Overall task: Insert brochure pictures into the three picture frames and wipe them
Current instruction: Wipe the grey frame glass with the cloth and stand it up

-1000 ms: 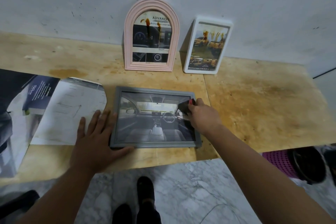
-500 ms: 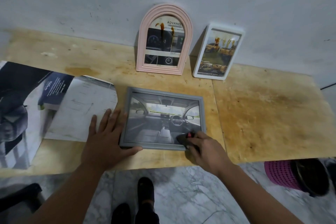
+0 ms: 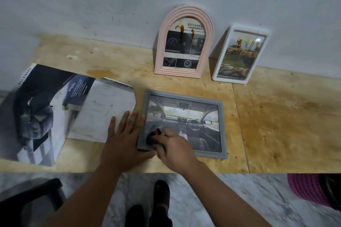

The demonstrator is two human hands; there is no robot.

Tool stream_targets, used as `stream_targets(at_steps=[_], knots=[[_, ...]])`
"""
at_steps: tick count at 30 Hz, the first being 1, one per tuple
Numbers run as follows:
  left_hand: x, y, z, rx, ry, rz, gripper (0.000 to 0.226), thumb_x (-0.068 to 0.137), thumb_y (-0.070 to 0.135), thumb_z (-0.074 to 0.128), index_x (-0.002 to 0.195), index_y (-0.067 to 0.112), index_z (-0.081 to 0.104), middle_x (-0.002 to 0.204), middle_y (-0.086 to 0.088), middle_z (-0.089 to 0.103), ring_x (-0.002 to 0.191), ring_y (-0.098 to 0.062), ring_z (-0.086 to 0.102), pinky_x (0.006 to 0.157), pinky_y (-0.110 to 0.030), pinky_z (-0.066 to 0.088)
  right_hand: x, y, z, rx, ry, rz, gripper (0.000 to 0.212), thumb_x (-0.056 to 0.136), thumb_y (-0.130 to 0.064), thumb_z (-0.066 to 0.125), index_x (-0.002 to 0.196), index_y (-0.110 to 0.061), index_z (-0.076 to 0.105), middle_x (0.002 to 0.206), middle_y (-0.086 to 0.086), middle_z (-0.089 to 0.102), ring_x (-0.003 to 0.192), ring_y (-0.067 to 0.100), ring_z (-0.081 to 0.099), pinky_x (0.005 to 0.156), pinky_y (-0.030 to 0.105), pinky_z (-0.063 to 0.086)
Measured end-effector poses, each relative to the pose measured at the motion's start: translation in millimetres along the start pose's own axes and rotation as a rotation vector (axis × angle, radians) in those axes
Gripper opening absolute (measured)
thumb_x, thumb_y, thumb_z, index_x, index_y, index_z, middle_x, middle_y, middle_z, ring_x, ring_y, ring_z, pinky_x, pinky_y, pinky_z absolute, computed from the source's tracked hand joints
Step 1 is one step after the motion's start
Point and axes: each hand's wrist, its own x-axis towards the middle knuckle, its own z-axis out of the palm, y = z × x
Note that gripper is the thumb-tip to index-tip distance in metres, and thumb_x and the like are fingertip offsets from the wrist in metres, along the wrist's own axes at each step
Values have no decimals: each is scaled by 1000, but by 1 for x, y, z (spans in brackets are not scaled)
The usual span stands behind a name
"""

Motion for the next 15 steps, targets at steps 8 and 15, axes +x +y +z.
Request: stream_targets(at_steps=[8, 15], knots=[[1, 0, 0, -1, 5, 2, 122, 74, 99, 31, 164, 18, 14, 172, -7, 11, 160, -28, 5, 125, -63, 8, 35, 17, -35, 304, -25, 162, 28, 98, -30, 60, 121, -25, 74, 112, 4, 71, 102, 25, 66, 89, 37, 53], [2, 2, -2, -7, -16, -16, 131, 71, 102, 31, 164, 12, 14, 172, -7, 12, 160, -27, 5, 125, -63, 8, 57, 55, -47, -61, 202, 391, 35, 103, -35, 51, 131, -20, 66, 116, 9, 59, 92, 34, 64, 74, 39, 53]])
